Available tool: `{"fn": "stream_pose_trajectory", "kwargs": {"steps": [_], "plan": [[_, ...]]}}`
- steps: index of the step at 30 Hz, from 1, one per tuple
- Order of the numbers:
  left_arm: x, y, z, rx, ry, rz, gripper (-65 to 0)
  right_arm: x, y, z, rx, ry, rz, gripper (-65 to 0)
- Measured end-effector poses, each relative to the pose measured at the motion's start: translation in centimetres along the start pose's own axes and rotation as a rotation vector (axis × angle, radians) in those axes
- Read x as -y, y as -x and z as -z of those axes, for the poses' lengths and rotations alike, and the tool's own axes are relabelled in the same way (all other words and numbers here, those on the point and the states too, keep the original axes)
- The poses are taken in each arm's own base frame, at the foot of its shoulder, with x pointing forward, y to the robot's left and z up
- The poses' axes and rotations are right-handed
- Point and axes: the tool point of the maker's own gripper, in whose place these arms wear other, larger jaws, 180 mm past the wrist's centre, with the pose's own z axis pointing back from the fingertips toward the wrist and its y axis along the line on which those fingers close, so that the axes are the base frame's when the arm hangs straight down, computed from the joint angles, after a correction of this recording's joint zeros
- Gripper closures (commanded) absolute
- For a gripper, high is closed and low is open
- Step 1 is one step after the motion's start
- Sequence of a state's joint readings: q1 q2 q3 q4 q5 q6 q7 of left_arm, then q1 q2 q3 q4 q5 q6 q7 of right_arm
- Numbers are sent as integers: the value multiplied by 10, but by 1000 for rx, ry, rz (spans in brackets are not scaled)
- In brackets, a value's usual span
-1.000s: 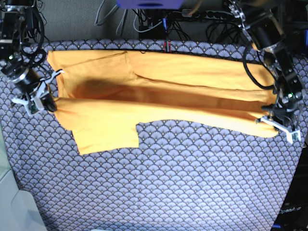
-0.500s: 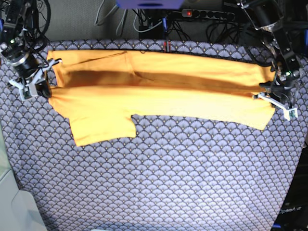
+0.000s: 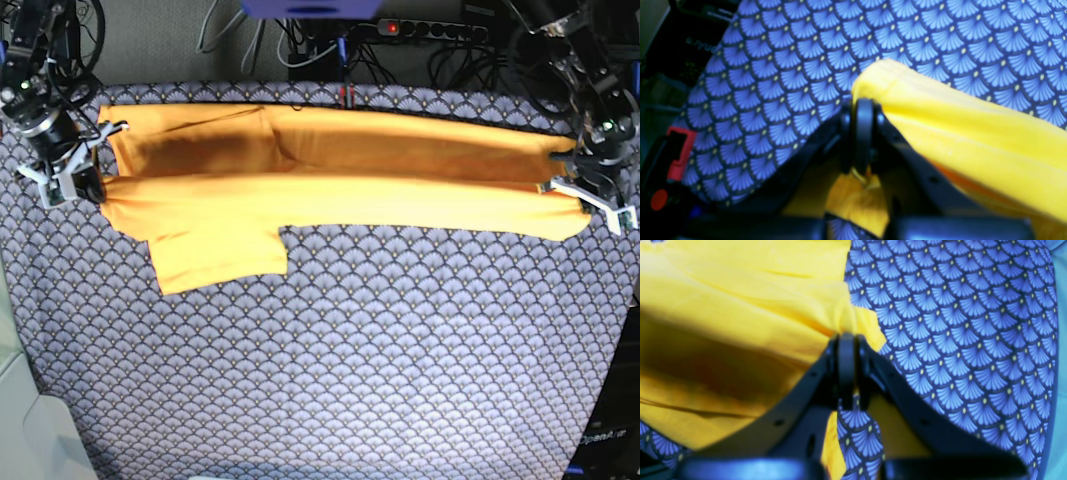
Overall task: Fold the T-shirt properly
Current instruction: 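Fold the held edge over the shirt toward the collar with both grippers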
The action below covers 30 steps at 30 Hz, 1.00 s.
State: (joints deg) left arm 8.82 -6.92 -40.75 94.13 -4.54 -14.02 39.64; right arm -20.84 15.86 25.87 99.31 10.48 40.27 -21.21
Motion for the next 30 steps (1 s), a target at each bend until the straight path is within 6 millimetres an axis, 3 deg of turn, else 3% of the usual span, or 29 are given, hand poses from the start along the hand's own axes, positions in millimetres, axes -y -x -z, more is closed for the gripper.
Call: {"fn": "stream_pose_trajectory", "kwargs": {"steps": [11,17,30], "plan": [[-2,8,-1,-16,-8,1,0,-17,15,-17,15,-27,18,0],[-2,30,8,-74,-4,-18,0,-33,29,-29,24,-43,61,0],[-1,34,12,-90,0,-25,0,-24,44,-43,7,25,117,0]]}}
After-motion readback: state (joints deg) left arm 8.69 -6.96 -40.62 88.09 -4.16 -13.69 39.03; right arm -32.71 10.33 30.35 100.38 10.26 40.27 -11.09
